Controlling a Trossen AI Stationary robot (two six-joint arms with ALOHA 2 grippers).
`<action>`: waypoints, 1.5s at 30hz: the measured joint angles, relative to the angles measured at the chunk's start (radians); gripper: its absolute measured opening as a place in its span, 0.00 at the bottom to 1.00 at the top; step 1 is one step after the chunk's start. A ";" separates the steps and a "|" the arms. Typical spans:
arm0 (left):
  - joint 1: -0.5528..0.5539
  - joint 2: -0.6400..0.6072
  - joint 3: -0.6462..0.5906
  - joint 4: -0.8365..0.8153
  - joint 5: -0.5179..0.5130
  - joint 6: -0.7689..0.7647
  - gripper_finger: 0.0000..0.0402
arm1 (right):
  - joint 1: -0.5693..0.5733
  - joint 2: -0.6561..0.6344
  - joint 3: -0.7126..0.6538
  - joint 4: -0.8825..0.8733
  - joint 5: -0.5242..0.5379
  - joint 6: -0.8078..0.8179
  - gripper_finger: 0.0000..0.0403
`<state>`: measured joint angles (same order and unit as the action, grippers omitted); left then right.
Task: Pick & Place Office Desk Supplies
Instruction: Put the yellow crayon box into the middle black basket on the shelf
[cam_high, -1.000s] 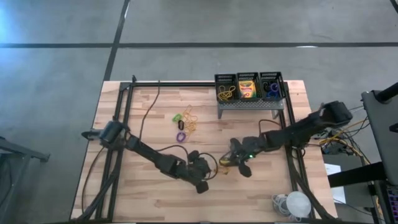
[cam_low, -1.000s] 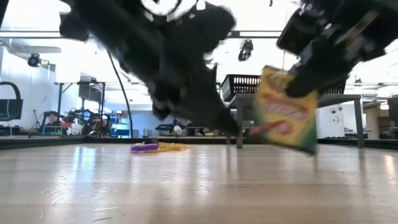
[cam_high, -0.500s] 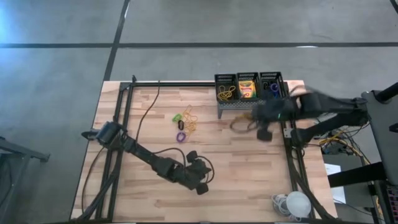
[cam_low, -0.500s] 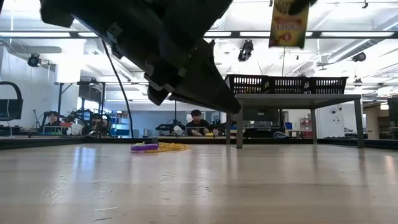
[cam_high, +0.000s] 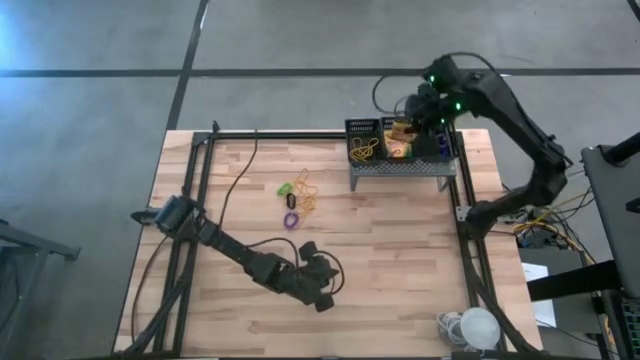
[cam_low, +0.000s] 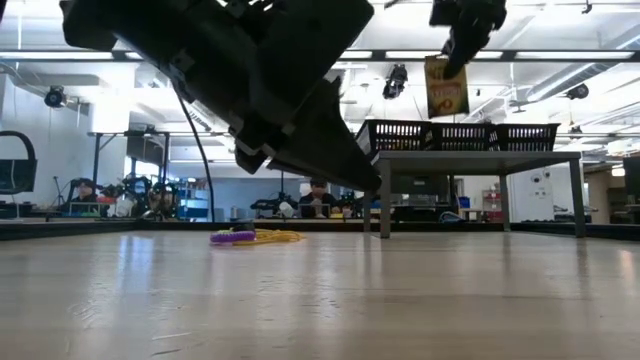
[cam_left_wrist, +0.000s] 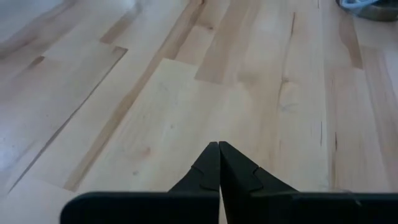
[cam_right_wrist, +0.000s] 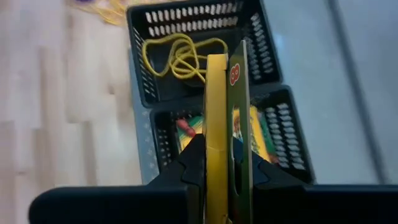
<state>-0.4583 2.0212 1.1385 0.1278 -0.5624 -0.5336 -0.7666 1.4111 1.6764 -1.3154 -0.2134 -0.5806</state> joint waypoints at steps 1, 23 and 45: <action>0.000 0.000 0.000 0.002 0.000 0.001 0.00 | -0.035 0.018 0.006 -0.004 -0.051 -0.025 0.07; 0.000 0.004 0.000 0.002 -0.003 0.002 0.00 | -0.156 0.254 0.054 -0.182 -0.245 -0.207 0.07; 0.000 0.004 0.000 0.002 -0.004 -0.001 0.00 | -0.157 0.266 0.053 -0.088 -0.044 -0.106 0.43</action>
<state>-0.4587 2.0254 1.1385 0.1299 -0.5659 -0.5346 -0.9237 1.6771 1.7294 -1.4030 -0.2574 -0.6868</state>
